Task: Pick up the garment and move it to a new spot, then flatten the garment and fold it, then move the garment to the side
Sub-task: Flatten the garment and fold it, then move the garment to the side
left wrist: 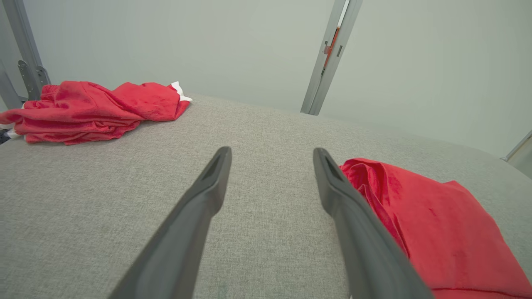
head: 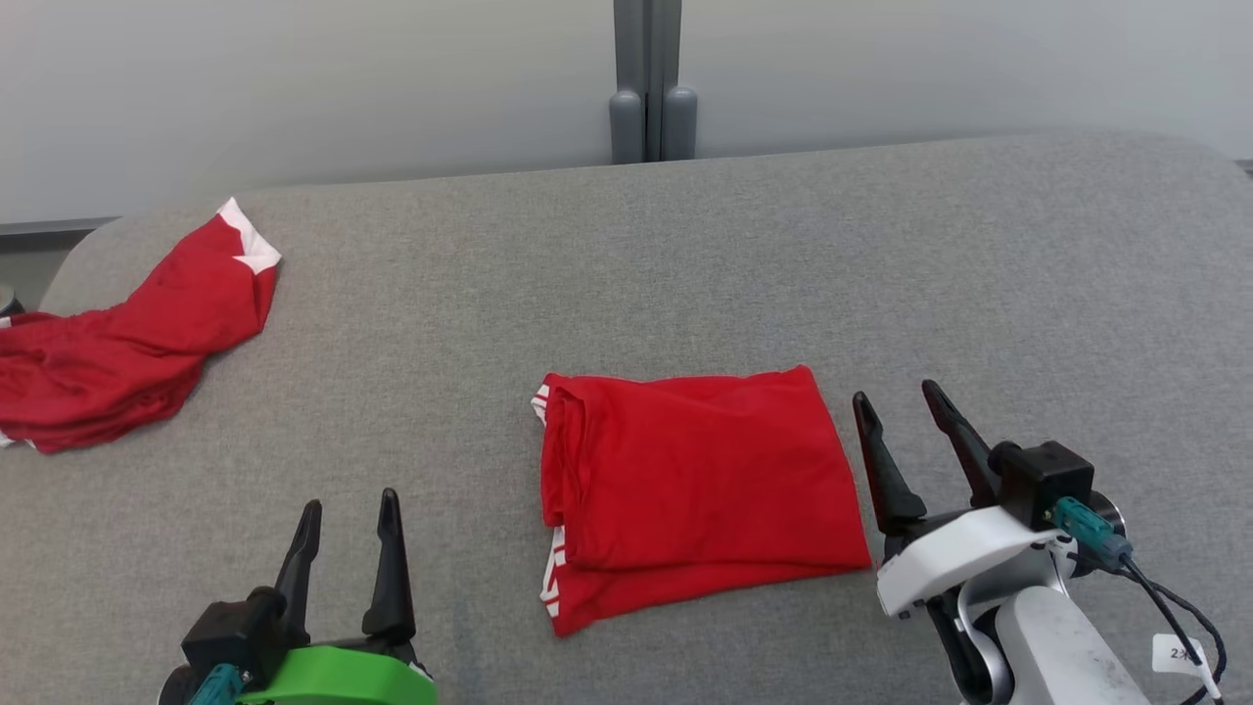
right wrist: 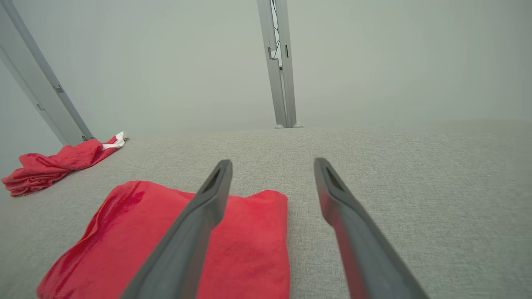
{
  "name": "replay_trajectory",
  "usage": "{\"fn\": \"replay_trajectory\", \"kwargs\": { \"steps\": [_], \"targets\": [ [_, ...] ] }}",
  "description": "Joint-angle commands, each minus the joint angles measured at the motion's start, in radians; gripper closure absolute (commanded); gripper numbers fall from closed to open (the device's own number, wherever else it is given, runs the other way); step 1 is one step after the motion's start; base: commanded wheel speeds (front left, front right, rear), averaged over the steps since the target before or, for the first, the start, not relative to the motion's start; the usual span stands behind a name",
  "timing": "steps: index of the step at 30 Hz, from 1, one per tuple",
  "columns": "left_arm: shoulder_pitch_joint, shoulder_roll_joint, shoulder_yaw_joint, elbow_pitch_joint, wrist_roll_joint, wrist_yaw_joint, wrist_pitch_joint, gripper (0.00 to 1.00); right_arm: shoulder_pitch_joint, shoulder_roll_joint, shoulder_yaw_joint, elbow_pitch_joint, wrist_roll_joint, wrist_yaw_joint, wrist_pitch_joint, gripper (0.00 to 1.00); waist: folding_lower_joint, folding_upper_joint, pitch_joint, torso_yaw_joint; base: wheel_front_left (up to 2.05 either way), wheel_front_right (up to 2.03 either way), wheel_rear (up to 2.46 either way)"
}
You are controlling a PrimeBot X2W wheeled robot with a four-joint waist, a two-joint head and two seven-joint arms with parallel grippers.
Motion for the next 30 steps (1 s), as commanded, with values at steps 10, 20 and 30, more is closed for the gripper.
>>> {"fn": "replay_trajectory", "kwargs": {
  "steps": [10, 20, 30],
  "targets": [
    [0.064, -0.028, 0.070, 0.012, 0.063, -0.026, -0.003, 0.00, 0.072, 0.010, -0.016, -0.035, -0.012, 0.000, -0.007, 0.00, 0.0000, 0.0000, -0.047, -0.041, 0.00, 0.00, 0.00],
    [0.064, -0.048, 0.098, 0.027, 0.086, -0.050, -0.003, 0.00, 0.067, 0.010, -0.001, -0.028, 0.005, 0.000, 0.003, 0.00, 0.0000, 0.0000, -0.051, -0.036, 0.00, 0.00, 0.00],
    [0.071, -0.059, 0.110, 0.028, 0.106, -0.061, -0.003, 0.00, 0.056, 0.010, -0.018, -0.011, -0.021, 0.000, 0.025, 0.00, 0.0000, 0.0000, -0.051, -0.022, 0.00, 0.00, 0.00]
  ]
}}
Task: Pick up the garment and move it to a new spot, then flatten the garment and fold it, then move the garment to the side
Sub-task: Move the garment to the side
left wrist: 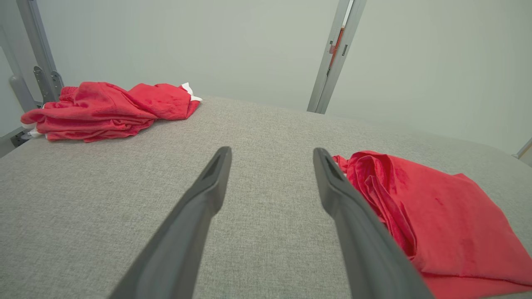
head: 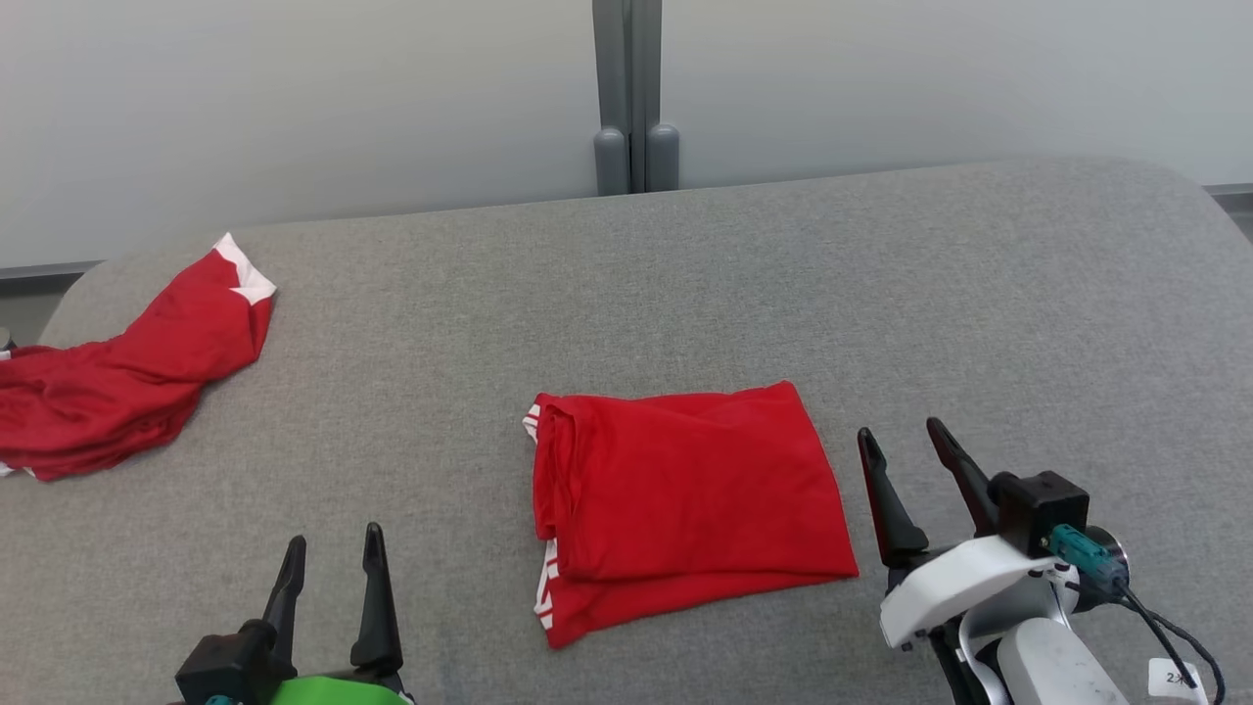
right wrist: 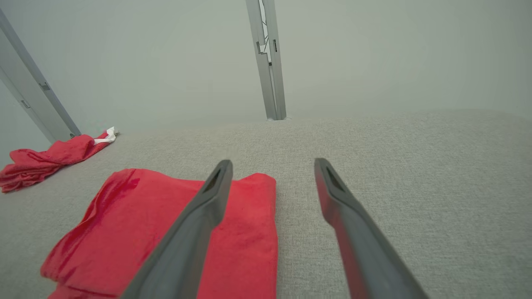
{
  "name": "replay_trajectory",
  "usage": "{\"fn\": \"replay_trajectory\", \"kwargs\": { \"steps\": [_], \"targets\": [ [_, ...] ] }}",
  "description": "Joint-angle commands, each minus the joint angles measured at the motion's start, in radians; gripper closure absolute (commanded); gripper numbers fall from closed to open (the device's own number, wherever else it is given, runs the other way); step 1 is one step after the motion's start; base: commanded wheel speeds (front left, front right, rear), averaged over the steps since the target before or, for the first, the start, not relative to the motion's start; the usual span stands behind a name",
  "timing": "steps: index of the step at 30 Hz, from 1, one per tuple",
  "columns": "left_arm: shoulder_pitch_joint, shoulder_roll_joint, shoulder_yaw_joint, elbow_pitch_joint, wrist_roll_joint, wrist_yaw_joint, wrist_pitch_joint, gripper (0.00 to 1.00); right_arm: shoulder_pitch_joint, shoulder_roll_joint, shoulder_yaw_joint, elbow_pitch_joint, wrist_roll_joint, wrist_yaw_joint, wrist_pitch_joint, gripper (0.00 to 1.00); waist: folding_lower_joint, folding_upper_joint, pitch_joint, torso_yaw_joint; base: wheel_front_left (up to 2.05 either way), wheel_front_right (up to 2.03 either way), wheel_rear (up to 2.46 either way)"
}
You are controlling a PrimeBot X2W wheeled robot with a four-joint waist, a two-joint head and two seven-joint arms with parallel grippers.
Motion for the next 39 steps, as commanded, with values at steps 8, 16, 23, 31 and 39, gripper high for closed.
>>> {"fn": "replay_trajectory", "kwargs": {
  "steps": [8, 16, 23, 31, 39],
  "targets": [
    [0.002, 0.001, 0.008, -0.010, 0.025, -0.014, -0.003, 0.00, -0.052, -0.008, -0.054, 0.000, -0.070, 0.000, 0.181, 0.00, 0.0000, 0.0000, 0.017, 0.045, 0.00, 0.00, 0.00],
    [0.000, -0.009, -0.003, -0.034, 0.035, -0.004, -0.003, 0.00, -0.108, -0.019, -0.100, 0.041, -0.033, 0.000, 0.387, 0.00, 0.0000, 0.0000, 0.056, 0.114, 0.00, 0.00, 0.00],
    [-0.013, -0.015, -0.014, -0.041, 0.035, -0.001, -0.003, 0.00, -0.144, -0.055, -0.100, 0.126, 0.025, 0.000, 0.490, 0.00, 0.0000, 0.0000, 0.091, 0.178, 0.00, 0.00, 0.00],
    [-0.015, -0.018, -0.018, -0.033, 0.034, -0.006, -0.003, 0.00, -0.188, -0.081, -0.058, 0.232, 0.088, 0.000, 0.550, 0.00, 0.0000, 0.0000, 0.103, 0.212, 0.00, 0.00, 0.00],
    [-0.023, -0.018, -0.022, -0.030, 0.042, -0.008, -0.003, 0.00, -0.262, -0.088, 0.014, 0.319, 0.118, 0.000, 0.520, 1.00, 0.0000, 0.0000, 0.123, 0.190, 0.00, 0.00, 0.00]
  ]
}}
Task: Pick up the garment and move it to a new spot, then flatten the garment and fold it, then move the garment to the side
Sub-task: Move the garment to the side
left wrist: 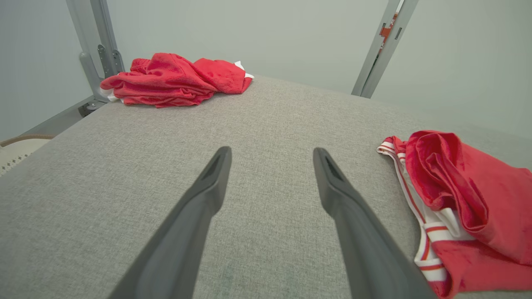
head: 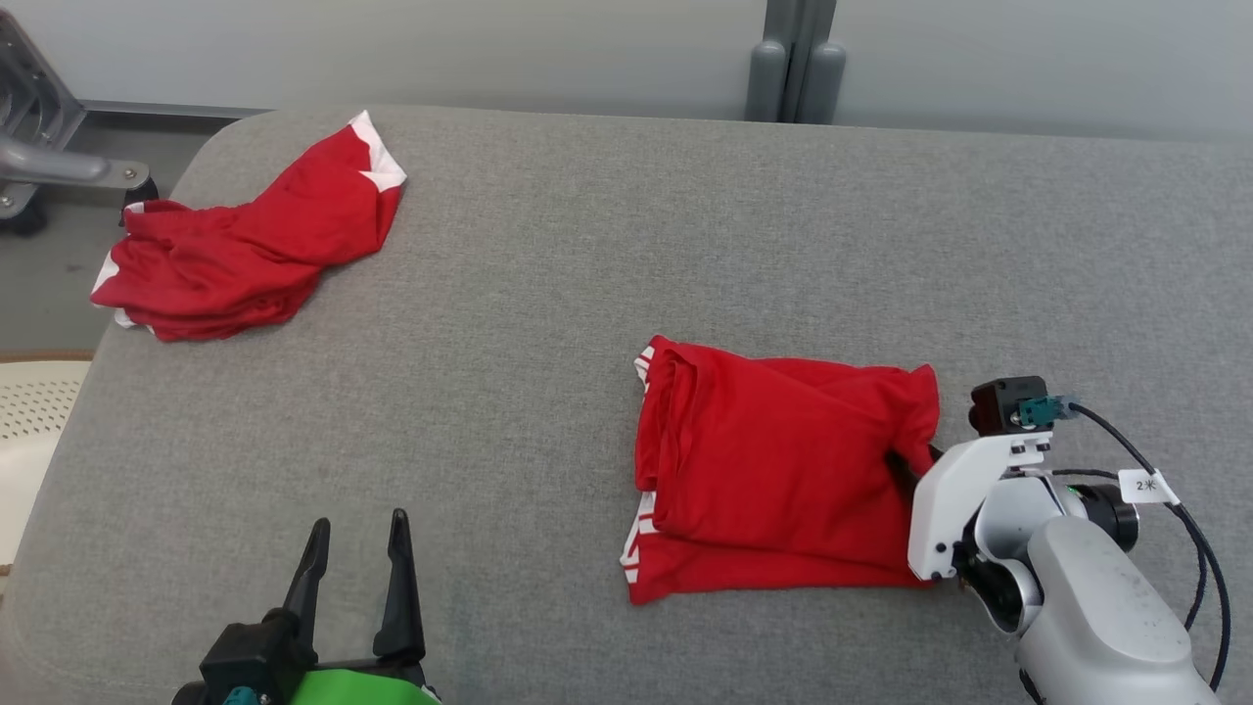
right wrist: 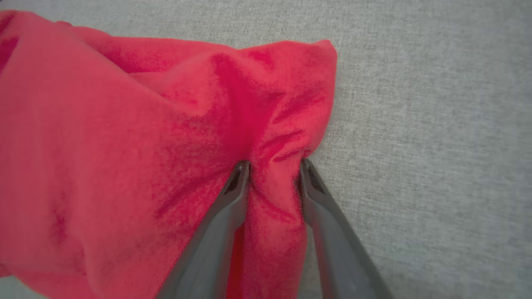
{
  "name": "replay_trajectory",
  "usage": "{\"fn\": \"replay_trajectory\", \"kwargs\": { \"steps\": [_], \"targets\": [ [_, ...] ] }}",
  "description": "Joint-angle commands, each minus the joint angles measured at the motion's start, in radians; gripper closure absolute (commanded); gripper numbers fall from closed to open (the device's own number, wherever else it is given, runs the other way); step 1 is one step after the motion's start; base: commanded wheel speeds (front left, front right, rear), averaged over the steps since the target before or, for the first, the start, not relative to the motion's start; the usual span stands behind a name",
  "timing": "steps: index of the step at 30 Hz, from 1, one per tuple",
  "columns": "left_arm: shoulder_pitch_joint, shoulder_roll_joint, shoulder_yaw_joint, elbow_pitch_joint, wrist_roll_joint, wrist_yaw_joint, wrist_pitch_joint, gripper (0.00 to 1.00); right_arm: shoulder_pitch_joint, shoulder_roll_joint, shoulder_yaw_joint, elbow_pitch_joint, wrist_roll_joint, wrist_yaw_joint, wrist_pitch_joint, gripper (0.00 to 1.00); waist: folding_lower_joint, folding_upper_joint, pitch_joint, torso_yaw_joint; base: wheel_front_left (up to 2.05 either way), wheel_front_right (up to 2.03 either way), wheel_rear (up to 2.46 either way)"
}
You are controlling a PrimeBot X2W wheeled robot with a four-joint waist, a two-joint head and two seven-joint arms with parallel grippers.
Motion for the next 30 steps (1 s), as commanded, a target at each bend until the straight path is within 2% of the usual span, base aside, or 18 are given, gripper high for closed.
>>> {"fn": "replay_trajectory", "kwargs": {
  "steps": [1, 6, 11, 16, 17, 18, 22, 26, 30],
  "targets": [
    [-0.020, 0.001, 0.003, 0.003, 0.003, -0.005, -0.003, 0.00, -0.017, 0.000, 0.012, 0.011, 0.010, -0.001, -0.017, 1.00, 0.0000, 0.0000, 0.011, -0.017, 0.00, 0.00, 0.00],
    [-0.039, 0.005, 0.007, -0.007, 0.005, -0.020, -0.003, 0.00, -0.076, -0.017, 0.028, 0.033, 0.013, -0.001, -0.089, 1.00, 0.0000, 0.0000, 0.033, -0.094, 0.00, 0.00, 0.00],
    [-0.064, 0.007, 0.008, -0.018, 0.020, -0.030, -0.003, 0.00, -0.127, -0.037, 0.019, 0.046, 0.003, -0.001, -0.158, 1.00, 0.0000, 0.0000, 0.060, -0.217, 0.00, 0.00, 0.00],
    [-0.088, 0.015, 0.013, -0.035, 0.036, -0.033, -0.003, 0.00, -0.170, -0.058, -0.025, 0.048, -0.009, -0.001, -0.228, 1.00, 0.0000, 0.0000, 0.111, -0.380, 0.00, 0.00, 0.00],
    [-0.104, 0.022, 0.013, -0.040, 0.042, -0.035, -0.003, 0.00, -0.183, -0.059, -0.046, 0.049, -0.010, -0.001, -0.251, 1.00, 0.0000, 0.0000, 0.137, -0.446, 0.00, 0.00, 0.00],
    [-0.110, 0.024, 0.010, -0.044, 0.050, -0.033, -0.003, 0.00, -0.188, -0.059, -0.056, 0.048, -0.010, -0.001, -0.264, 1.00, 0.0000, 0.0000, 0.152, -0.480, 0.00, 0.00, 0.00],
    [-0.152, 0.048, 0.003, -0.054, 0.064, -0.040, 0.009, 0.00, -0.210, -0.051, -0.092, 0.051, -0.010, -0.001, -0.308, 1.00, 0.0000, 0.0000, 0.208, -0.590, 0.00, 0.00, 0.00],
    [-0.186, 0.075, -0.003, -0.068, 0.080, -0.046, 0.033, 0.00, -0.223, -0.023, -0.084, 0.054, -0.004, -0.001, -0.355, 1.00, 0.0000, 0.0000, 0.250, -0.668, 0.00, 0.00, 0.00],
    [-0.210, 0.091, -0.014, -0.086, 0.092, -0.049, 0.053, 0.00, -0.235, -0.004, -0.064, 0.069, -0.001, -0.001, -0.399, 1.00, 0.0000, 0.0000, 0.271, -0.703, 0.00, 0.00, 0.00]
  ]
}}
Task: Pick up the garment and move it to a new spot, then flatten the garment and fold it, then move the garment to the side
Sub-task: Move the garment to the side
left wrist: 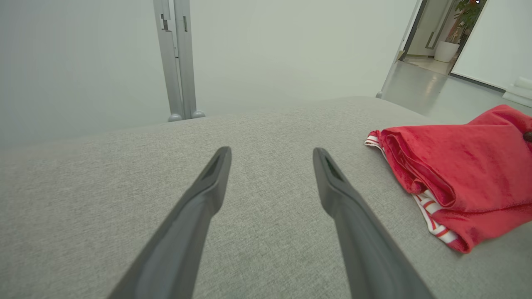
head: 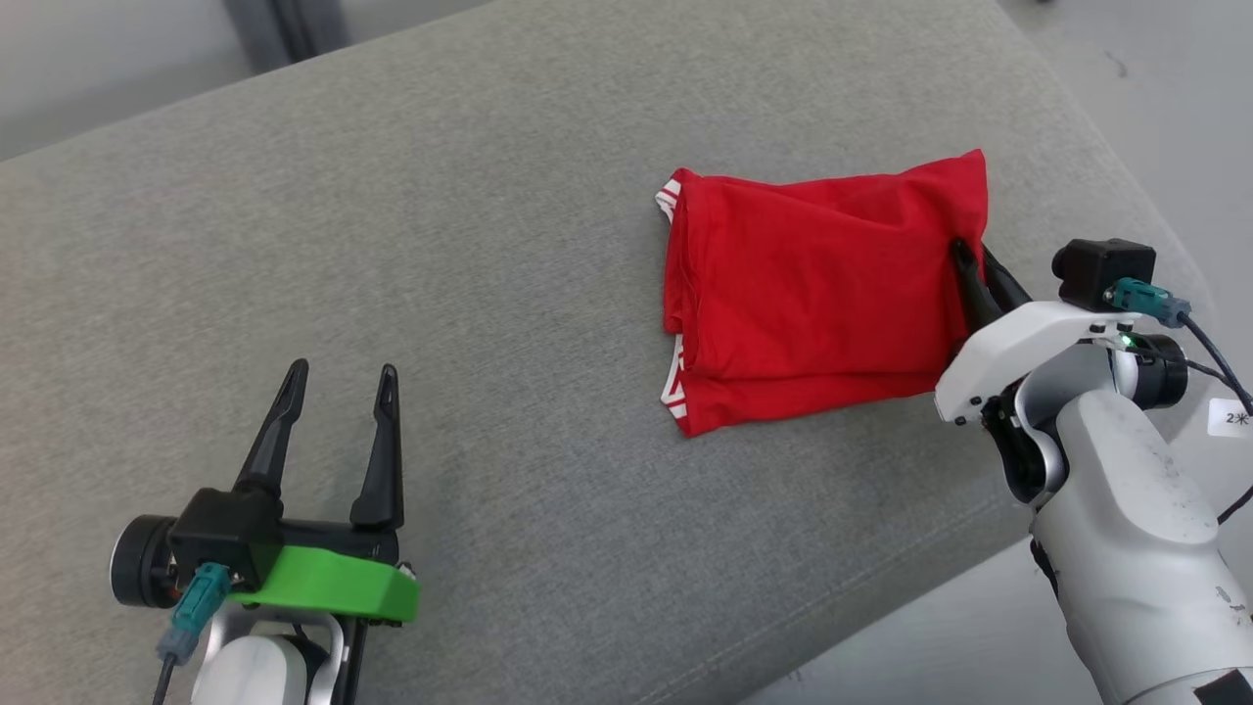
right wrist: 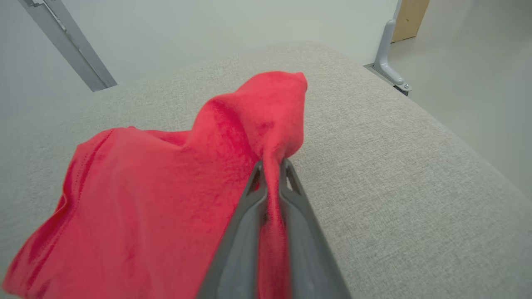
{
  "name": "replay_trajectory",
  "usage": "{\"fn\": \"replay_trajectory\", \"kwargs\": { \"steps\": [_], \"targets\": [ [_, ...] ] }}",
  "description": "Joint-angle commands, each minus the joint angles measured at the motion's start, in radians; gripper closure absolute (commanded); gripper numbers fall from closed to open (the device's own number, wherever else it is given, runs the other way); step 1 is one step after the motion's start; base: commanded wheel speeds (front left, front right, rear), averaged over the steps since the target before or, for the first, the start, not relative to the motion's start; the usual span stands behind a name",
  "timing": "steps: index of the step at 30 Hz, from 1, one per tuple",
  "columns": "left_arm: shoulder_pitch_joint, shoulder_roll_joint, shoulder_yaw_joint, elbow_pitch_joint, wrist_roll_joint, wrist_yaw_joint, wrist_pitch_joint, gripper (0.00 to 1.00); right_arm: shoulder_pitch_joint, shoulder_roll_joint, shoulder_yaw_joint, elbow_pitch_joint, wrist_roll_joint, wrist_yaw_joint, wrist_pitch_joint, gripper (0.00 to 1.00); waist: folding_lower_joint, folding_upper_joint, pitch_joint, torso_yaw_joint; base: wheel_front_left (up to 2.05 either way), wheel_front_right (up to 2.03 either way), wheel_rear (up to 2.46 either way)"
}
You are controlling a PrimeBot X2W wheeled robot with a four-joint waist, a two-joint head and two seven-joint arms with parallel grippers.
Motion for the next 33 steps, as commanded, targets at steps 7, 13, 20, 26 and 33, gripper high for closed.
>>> {"fn": "replay_trajectory", "kwargs": {
  "steps": [7, 13, 20, 26, 33],
  "targets": [
    [-0.031, 0.021, -0.007, -0.032, 0.012, 0.003, 0.017, 0.00, -0.072, 0.000, 0.029, 0.033, -0.011, -0.001, -0.080, 1.00, 0.0000, -0.0001, 0.120, -0.098, 0.00, 0.00, 0.00],
    [-0.035, 0.024, 0.002, -0.050, 0.003, 0.016, 0.014, 0.00, -0.166, -0.017, 0.059, 0.071, -0.050, -0.001, -0.088, 1.00, 0.0000, -0.0001, 0.130, -0.016, 0.00, 0.00, 0.00],
    [-0.043, 0.018, 0.004, -0.071, -0.007, 0.026, 0.005, 0.00, -0.303, -0.108, 0.039, 0.146, -0.084, -0.001, -0.061, 1.00, 0.0000, -0.0001, 0.147, 0.094, 0.00, 0.00, 0.00],
    [-0.045, 0.012, -0.004, -0.081, -0.009, 0.029, -0.003, 0.00, -0.394, -0.243, -0.035, 0.223, -0.131, -0.002, -0.040, 1.00, 0.0000, -0.0001, 0.168, 0.176, 0.00, 0.00, 0.00],
    [-0.041, 0.015, -0.008, -0.089, -0.011, 0.035, -0.009, 0.00, -0.440, -0.354, -0.147, 0.301, -0.185, -0.002, -0.034, 1.00, 0.0000, -0.0001, 0.190, 0.230, 0.00, 0.00, 0.00]
  ]
}}
